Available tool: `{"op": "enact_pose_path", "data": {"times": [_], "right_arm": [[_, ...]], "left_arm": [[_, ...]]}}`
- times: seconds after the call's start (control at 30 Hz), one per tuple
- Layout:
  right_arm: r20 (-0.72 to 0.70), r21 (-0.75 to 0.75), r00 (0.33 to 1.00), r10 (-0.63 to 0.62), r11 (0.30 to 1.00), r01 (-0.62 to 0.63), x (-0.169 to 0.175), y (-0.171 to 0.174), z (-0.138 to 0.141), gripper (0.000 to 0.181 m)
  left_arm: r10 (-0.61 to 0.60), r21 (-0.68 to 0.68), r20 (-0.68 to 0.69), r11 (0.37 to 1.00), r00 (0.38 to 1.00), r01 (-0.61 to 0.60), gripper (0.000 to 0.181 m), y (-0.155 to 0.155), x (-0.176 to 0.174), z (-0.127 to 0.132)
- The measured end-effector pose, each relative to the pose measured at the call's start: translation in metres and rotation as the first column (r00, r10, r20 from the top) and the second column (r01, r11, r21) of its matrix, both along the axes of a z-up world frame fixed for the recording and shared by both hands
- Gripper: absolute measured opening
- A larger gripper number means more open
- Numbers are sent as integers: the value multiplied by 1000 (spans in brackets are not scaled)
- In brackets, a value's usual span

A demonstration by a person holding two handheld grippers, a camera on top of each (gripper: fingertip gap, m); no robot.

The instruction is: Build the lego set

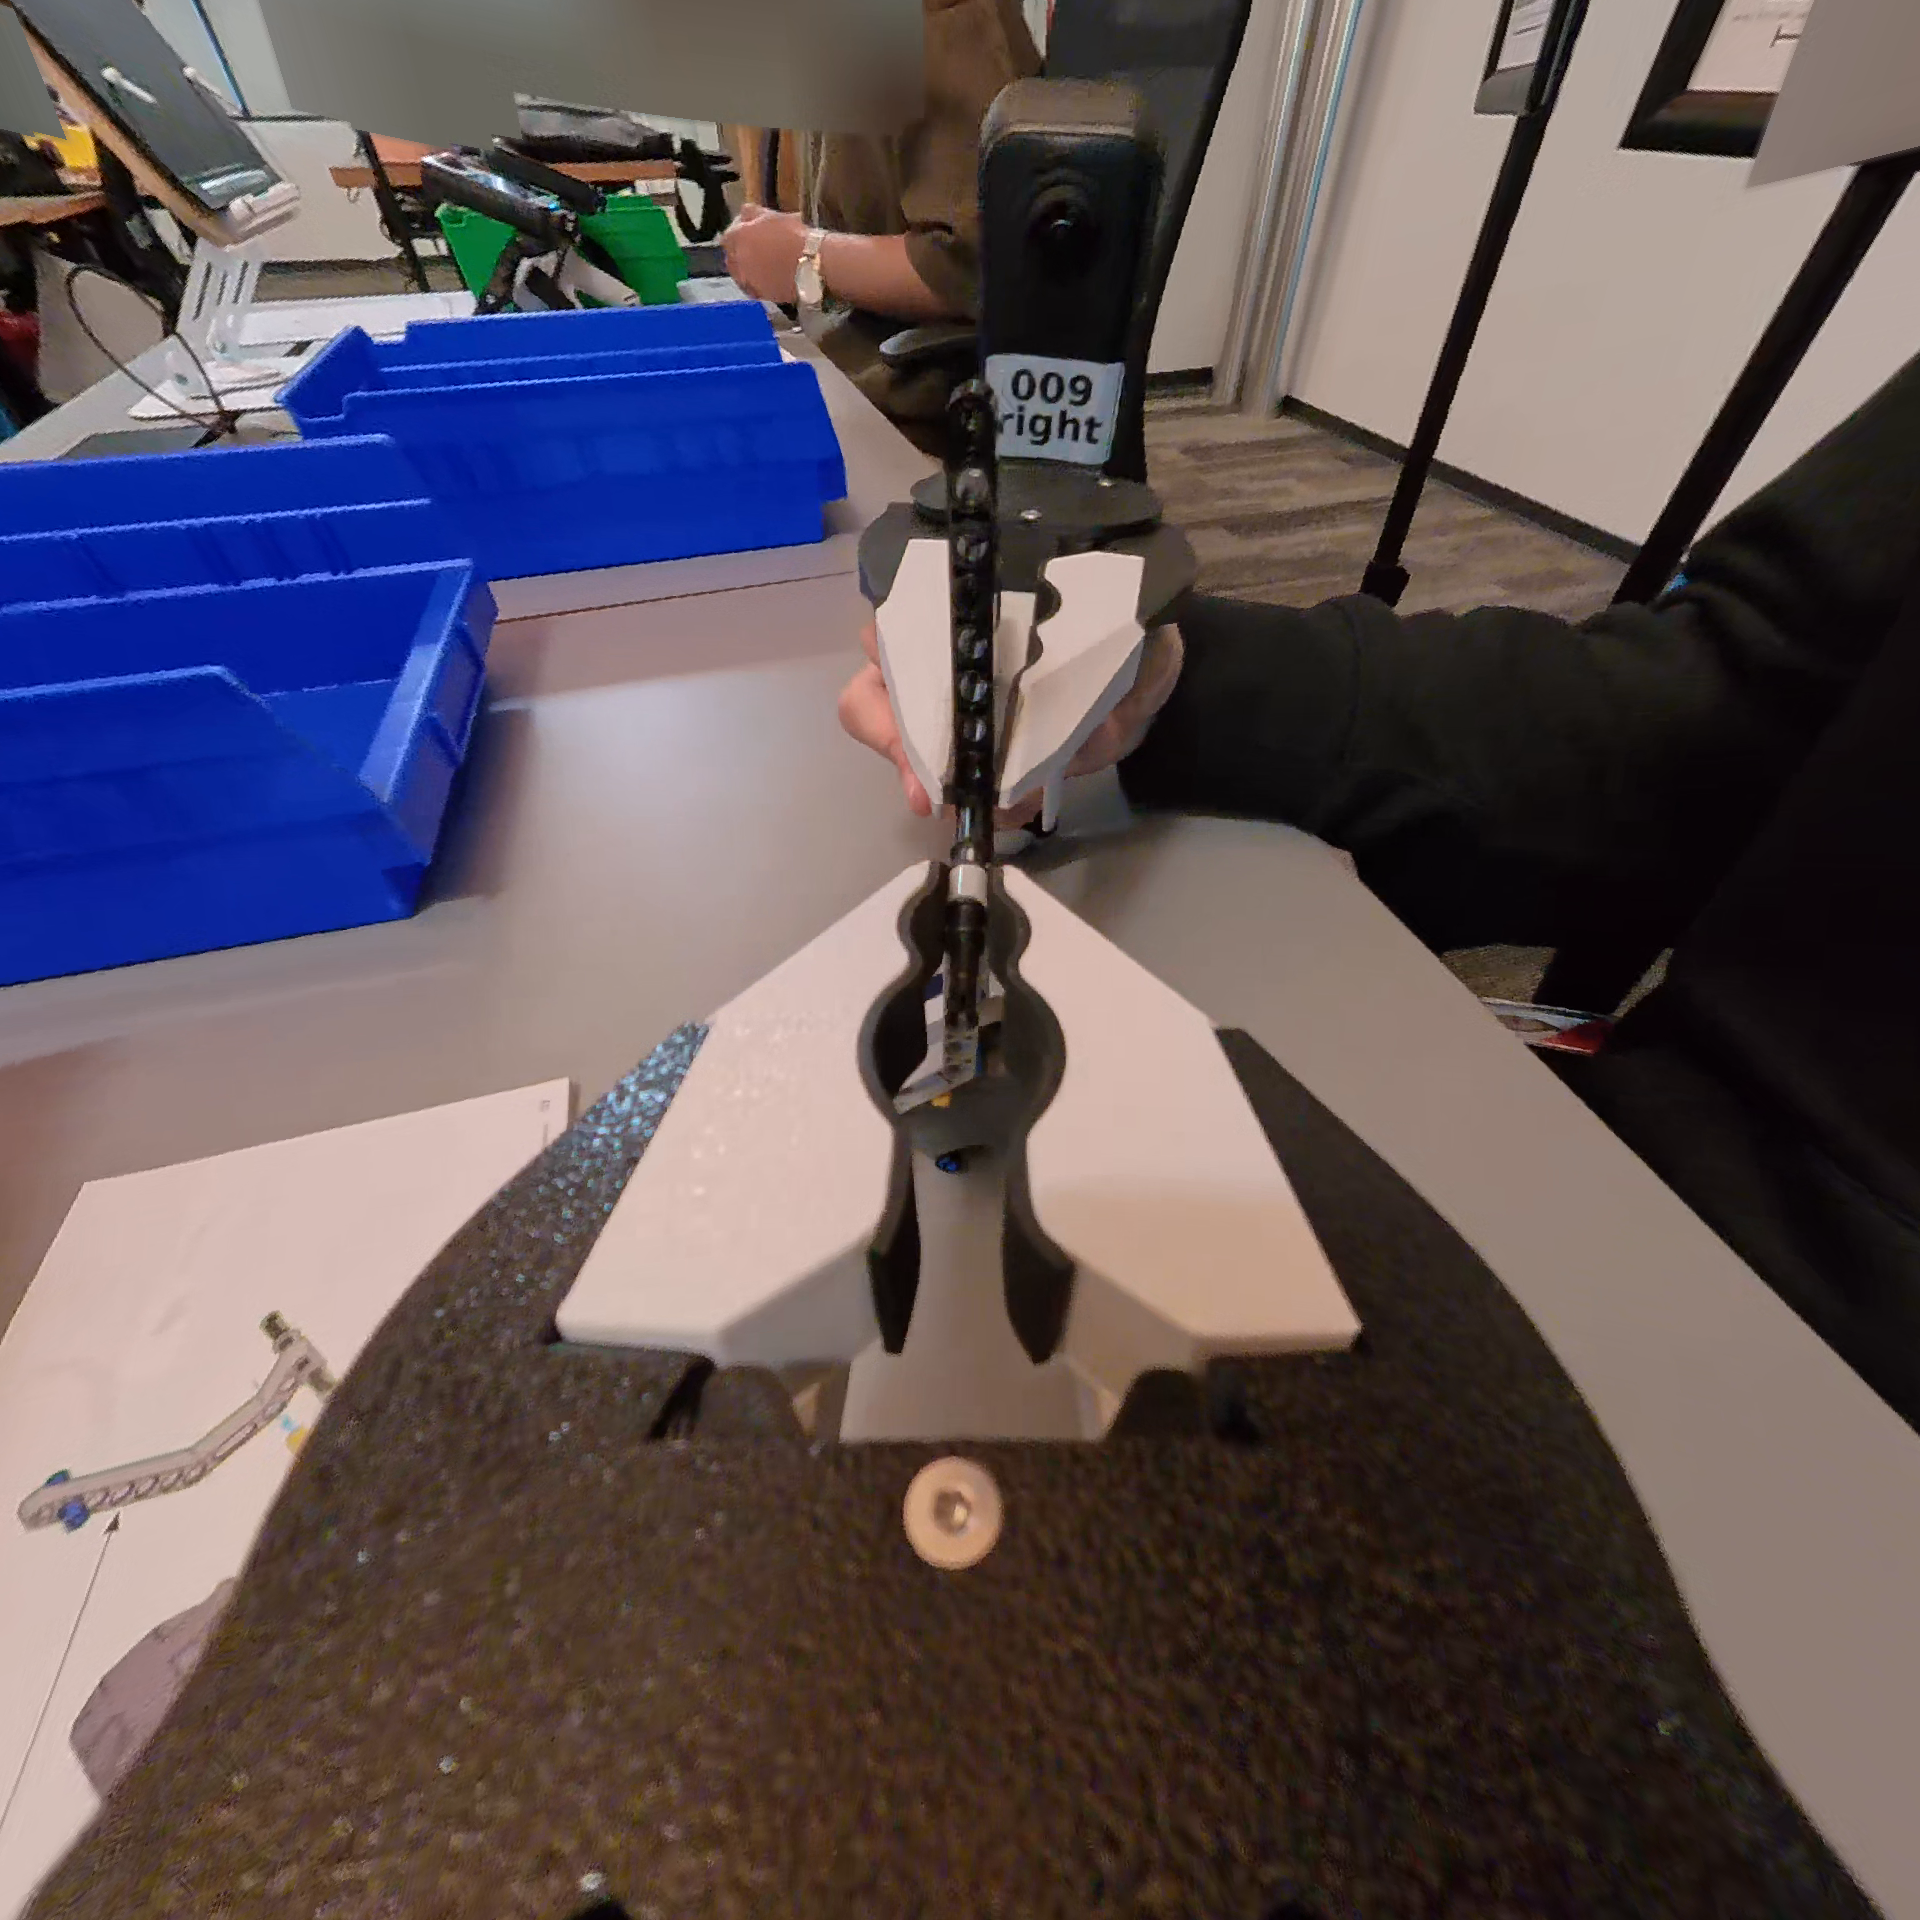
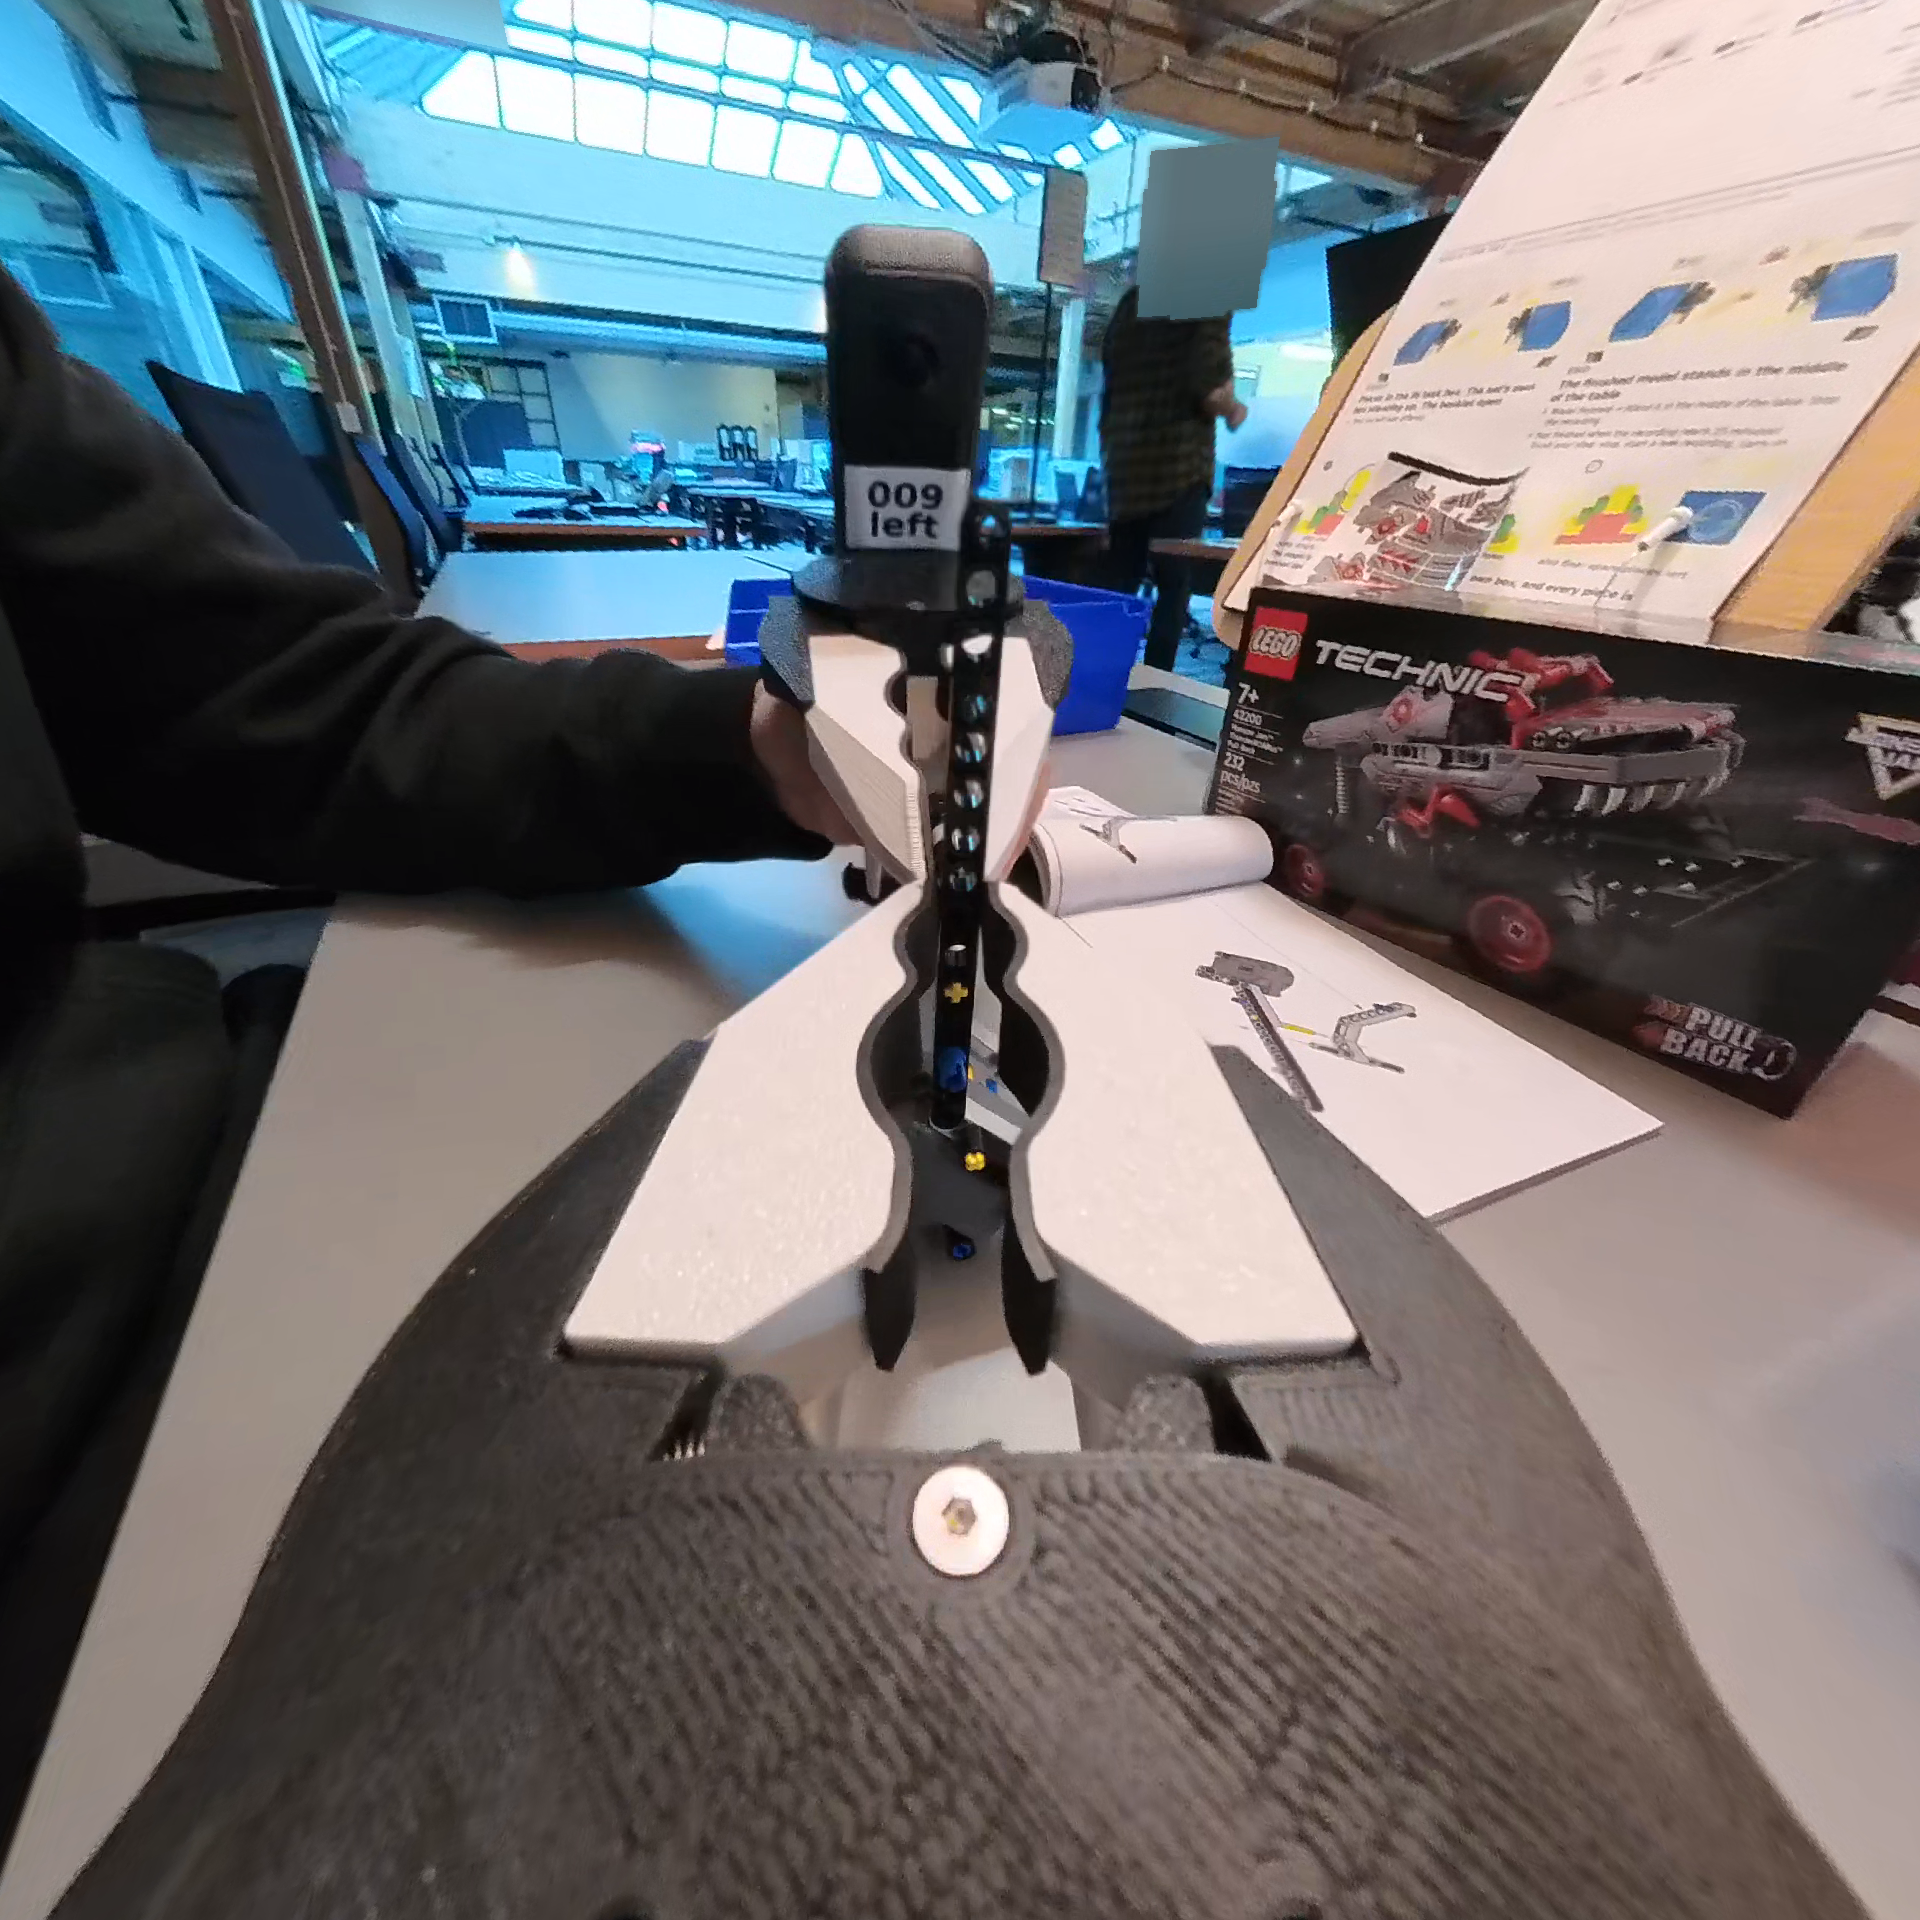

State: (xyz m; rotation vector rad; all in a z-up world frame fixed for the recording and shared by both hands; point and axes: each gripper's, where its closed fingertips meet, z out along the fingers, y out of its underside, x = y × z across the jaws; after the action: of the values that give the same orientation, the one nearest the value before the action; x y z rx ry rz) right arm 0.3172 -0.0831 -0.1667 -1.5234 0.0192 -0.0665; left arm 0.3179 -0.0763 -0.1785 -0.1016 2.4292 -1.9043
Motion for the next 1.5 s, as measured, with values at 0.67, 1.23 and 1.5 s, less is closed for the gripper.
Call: {"op": "enact_pose_path", "data": {"times": [0.67, 1.23, 1.5], "right_arm": [[23, -6, 999, -47, 999, 47, -5, 31, -1, 5], [-62, 57, 997, 42, 998, -39, -4, 24, 6, 5], [-253, 307, 963, 98, 952, -16, 5, 25, 29, 5]], "left_arm": [[55, -38, 31, 998, 998, -53, 5, 28, -5, -5], [94, -46, 96, 995, 991, -90, 5, 18, -5, -5], [152, -139, -32, 978, 988, -155, 5, 24, 1, 25]]}}
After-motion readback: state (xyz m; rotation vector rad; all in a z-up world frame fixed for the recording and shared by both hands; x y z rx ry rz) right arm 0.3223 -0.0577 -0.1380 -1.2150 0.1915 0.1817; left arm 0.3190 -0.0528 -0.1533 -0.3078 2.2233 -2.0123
